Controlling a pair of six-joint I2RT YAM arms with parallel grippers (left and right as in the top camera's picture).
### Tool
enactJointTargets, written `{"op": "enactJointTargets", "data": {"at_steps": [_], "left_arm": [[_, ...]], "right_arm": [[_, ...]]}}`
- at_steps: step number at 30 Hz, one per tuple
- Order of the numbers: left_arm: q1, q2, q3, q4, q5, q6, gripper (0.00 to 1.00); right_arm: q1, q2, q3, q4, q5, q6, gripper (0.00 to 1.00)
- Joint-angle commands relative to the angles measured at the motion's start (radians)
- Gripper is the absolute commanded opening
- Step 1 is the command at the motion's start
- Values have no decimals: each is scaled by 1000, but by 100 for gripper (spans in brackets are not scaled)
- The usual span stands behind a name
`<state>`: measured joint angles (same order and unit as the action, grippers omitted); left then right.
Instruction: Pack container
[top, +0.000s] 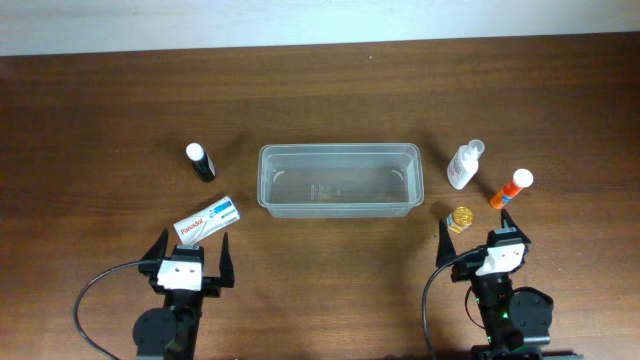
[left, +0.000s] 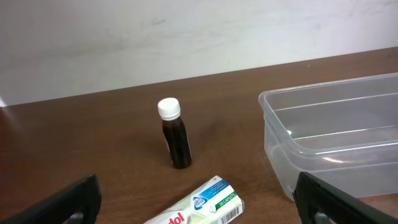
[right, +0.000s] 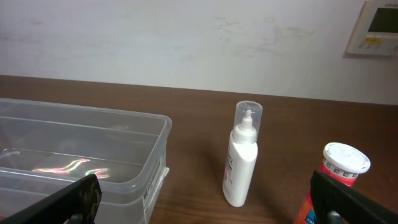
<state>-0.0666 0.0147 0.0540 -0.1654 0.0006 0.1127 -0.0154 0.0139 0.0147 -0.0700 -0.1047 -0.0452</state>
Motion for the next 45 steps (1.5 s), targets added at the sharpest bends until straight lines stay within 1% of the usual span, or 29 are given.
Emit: {"op": "enactJointTargets", "data": {"at_steps": [1,36,38,39,42,45], "left_arm": [[-3,-10,-8,4,-4,17,99],[-3,-10,-8,4,-4,17,100],[-3,-10,-8,41,3,16,99],[-3,-10,-8,69,22,16,99],[-3,-10,-8,125,147,16,99],[-3,-10,-8,208,312,16,99]], "right_arm": [[-11,-10,-9,0,12,2,98],[-11,-10,-9,0,12,2,98],[-11,-10,-9,0,12,2,98],[-11,-10,-9,0,12,2,98],[-11,-10,-9,0,12,2,98],[-11,-10,-9,0,12,2,99]]}}
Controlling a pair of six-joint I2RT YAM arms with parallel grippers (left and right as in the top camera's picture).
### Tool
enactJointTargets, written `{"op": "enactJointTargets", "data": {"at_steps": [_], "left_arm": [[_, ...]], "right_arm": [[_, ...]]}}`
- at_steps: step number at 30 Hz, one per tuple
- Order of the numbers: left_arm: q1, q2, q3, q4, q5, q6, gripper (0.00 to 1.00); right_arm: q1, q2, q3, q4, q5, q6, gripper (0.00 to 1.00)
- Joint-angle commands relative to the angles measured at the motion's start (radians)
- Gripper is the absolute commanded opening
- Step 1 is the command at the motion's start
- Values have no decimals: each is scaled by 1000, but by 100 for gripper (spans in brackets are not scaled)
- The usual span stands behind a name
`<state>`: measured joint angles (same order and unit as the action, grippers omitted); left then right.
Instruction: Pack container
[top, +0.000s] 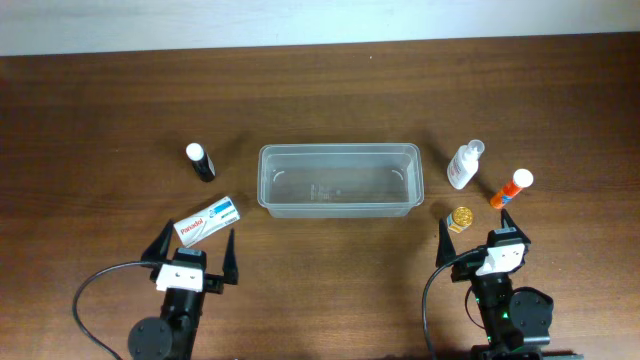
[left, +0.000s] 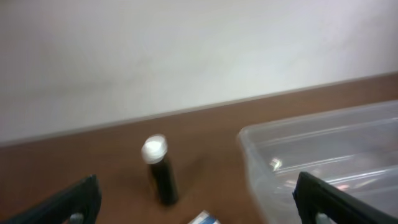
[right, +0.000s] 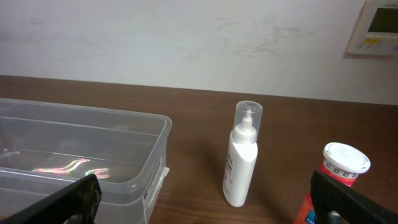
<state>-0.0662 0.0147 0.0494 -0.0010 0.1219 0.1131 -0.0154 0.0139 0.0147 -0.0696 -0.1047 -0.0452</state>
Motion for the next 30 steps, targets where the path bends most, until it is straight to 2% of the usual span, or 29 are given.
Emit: {"op": "enactJointTargets", "data": {"at_steps": [1,3,6,11,18,21,23,27,30], "left_arm": [[-3,-10,-4,79,246,16,99],[-3,-10,0,148,313,13,99],[-3,-10,35,179,320,-15,99],[-3,33,211,31,296,-14,99],[-3,320,617,-392,172,-3,99],[-3,523,813,-587,164,71,99],[-3,782,1070,-820,116,103,99],[-3,1039,1322,-1072,32,106,99],[-3,1197,1445,-1220,-39,149,99]], "right_arm": [[-11,-10,-9,0,12,2,98],[-11,-10,-9,0,12,2,98],[-11,-10,-9,0,12,2,98],[-11,-10,-9,0,12,2,98],[-11,-10,-9,0,12,2,98],[-11,-10,-9,0,12,2,98],[-11,-10,-9,0,12,2,98],[-11,-10,-9,0,12,2,98],[-11,-10,-9,0,12,2,98]]}}
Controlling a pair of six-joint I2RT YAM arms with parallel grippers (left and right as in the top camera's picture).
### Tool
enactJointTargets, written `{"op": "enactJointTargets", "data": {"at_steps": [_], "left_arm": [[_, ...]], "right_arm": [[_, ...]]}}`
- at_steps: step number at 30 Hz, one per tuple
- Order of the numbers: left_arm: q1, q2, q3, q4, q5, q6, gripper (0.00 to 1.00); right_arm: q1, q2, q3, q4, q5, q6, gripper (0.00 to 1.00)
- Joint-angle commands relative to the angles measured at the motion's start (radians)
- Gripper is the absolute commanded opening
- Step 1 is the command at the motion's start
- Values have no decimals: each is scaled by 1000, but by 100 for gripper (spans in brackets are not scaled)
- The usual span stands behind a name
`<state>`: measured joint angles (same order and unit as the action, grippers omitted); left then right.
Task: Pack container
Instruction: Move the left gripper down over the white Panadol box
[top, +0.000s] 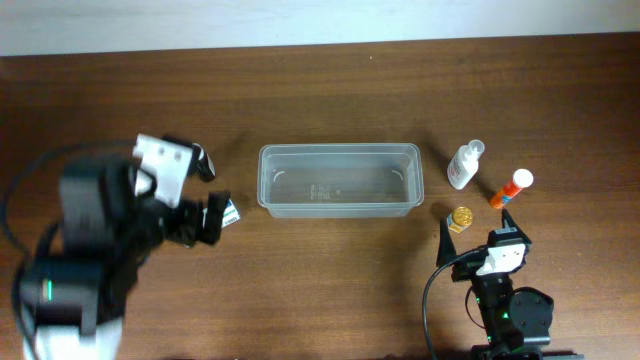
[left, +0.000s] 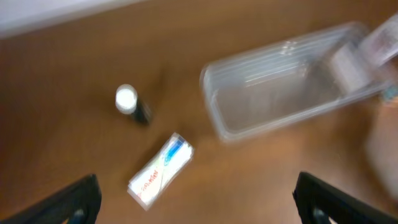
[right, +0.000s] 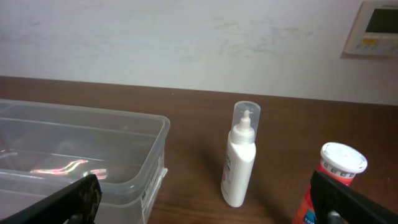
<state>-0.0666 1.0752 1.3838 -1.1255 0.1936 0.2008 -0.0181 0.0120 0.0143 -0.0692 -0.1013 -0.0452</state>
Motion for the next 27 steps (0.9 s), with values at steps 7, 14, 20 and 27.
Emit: {"op": "enactJointTargets", "data": {"at_steps": [7,14,20,27], "left_arm": [[-3,362,155,-170,-172,100,99],[-3,492,155,-142,-183,140,99],[-3,604,155,-162,-179,177,99],[-3,697,155,-198,-104,274,99]], "right_arm": [[-8,-8,-9,-1,8,2,98],[-8,-8,-9,-1,8,2,99],[-8,-8,-9,-1,8,2,98],[-8,-8,-9,-1,8,2,98]]}}
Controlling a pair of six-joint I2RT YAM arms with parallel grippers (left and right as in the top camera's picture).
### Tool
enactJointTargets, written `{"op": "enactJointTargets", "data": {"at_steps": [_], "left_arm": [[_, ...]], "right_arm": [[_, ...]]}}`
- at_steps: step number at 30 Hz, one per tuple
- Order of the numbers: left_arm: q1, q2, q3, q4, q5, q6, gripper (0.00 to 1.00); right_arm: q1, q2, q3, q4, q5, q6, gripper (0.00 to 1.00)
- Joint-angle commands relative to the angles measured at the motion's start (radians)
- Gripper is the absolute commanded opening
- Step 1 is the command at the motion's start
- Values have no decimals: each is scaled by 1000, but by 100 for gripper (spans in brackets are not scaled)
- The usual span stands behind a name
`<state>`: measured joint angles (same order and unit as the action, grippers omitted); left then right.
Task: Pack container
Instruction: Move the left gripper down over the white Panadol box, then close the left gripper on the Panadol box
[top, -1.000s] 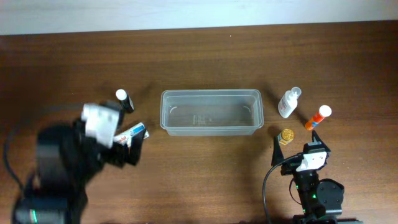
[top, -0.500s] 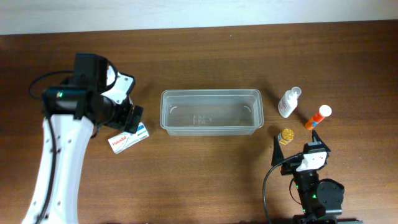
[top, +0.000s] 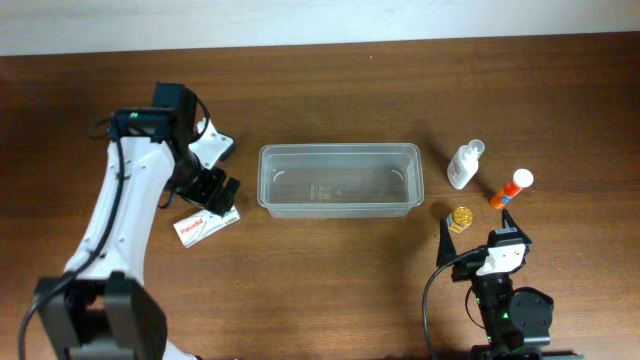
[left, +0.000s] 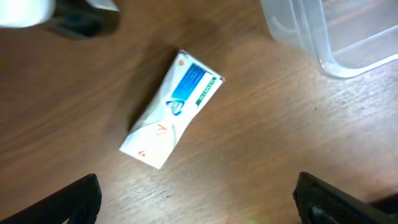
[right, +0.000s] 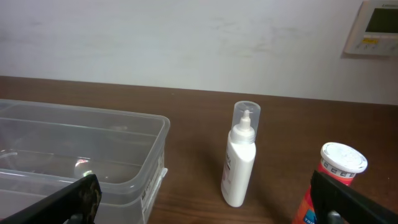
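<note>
A clear plastic container (top: 340, 180) sits mid-table, empty; its corner shows in the left wrist view (left: 336, 37). My left gripper (top: 208, 197) hangs open above a white medicine box (top: 205, 226) lying flat left of the container. The left wrist view looks down on that box (left: 174, 109), between and ahead of the open fingers (left: 68, 205). A small black bottle (left: 81, 22) with a white cap stands just beyond it. My right gripper (top: 478, 238) rests open at the front right, facing a white dropper bottle (right: 239, 162) and an orange tube (right: 333, 183).
A small gold item (top: 461, 217) lies just ahead of the right gripper. The white dropper bottle (top: 463, 165) and orange tube (top: 511, 188) stand right of the container. The container's rim (right: 93, 121) shows at the left of the right wrist view.
The left arm has reached farther over the table. Its gripper is now lower and directly above the white box, which fills more of the wrist view. The right arm is unchanged.
Both grippers first rested open at the front edge. The left arm then lifted a little, then stood raised over the left side of the table, and now hangs open over the white box. All objects lie where they were.
</note>
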<state>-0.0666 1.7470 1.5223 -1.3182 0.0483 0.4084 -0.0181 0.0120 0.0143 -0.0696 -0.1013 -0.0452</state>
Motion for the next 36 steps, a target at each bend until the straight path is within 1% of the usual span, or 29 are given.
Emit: {"op": "enactJointTargets", "data": {"at_steps": [1,5,10,18,23,24,29,36], "left_arm": [[-3,33,16,-6,42,82,99],[0,54,14,-3,41,131,99],[26,78,2,6,41,135,99],[73,80,-141,148,42,151,99],[74,80,-181,219,42,227,99],[74,80,-191,233,41,242,98],[74,80,-266,286,40,367,96],[74,80,-335,366,3,376,96]], "right_arm": [[-8,-8,-9,0,8,2,98],[-8,-8,-9,0,8,2,98],[-8,-8,-9,0,8,2,98],[-8,-8,-9,0,8,2,98],[-8,-8,-9,0,8,2,98],[-8,-8,-9,0,8,2,98],[-8,-8,-9,0,8,2,98],[-8,-8,-9,0,8,2,98]]}}
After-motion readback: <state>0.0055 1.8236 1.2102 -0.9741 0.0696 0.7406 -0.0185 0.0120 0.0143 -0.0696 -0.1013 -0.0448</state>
